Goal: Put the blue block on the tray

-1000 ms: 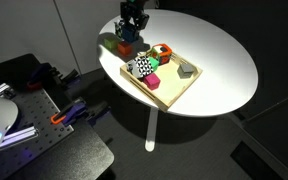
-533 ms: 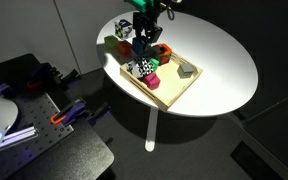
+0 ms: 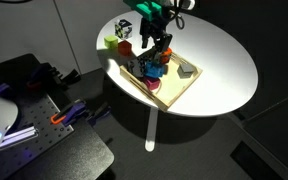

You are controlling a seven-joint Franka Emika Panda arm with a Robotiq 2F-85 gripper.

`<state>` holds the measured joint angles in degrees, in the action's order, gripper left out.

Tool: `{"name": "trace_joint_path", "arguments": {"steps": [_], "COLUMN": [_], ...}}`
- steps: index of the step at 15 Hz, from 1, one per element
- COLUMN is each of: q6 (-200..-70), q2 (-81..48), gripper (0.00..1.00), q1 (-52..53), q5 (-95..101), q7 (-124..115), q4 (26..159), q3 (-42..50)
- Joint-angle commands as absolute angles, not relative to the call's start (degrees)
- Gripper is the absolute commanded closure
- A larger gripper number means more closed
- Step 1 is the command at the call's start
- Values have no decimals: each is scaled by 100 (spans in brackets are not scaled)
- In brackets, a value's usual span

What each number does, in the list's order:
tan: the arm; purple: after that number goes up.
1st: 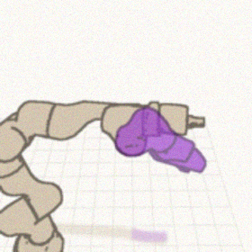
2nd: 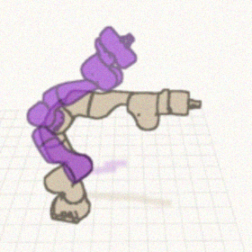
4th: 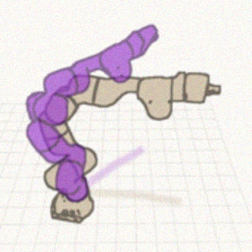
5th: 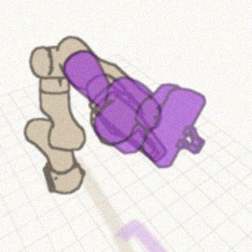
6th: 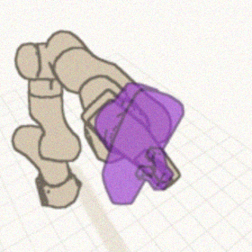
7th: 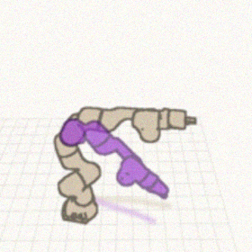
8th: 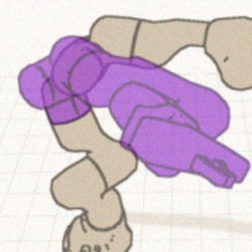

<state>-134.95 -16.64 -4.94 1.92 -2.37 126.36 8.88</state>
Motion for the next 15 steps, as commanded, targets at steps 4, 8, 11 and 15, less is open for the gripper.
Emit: {"name": "trace_joint_path", "arguments": {"steps": [4,8,11,15], "q6": [-13406,-13130,-12751,-12373], "q2": [-1109,-737,-470,-77], "gripper": [0,0,0,0], "q1": [-560,-547,-473,-339], "q5": [-59,-658,-859,-624], "q7": [148,796,1014,682], "q4": [13050,13229,13293,13420], "q3": [599,306,190,188]}}
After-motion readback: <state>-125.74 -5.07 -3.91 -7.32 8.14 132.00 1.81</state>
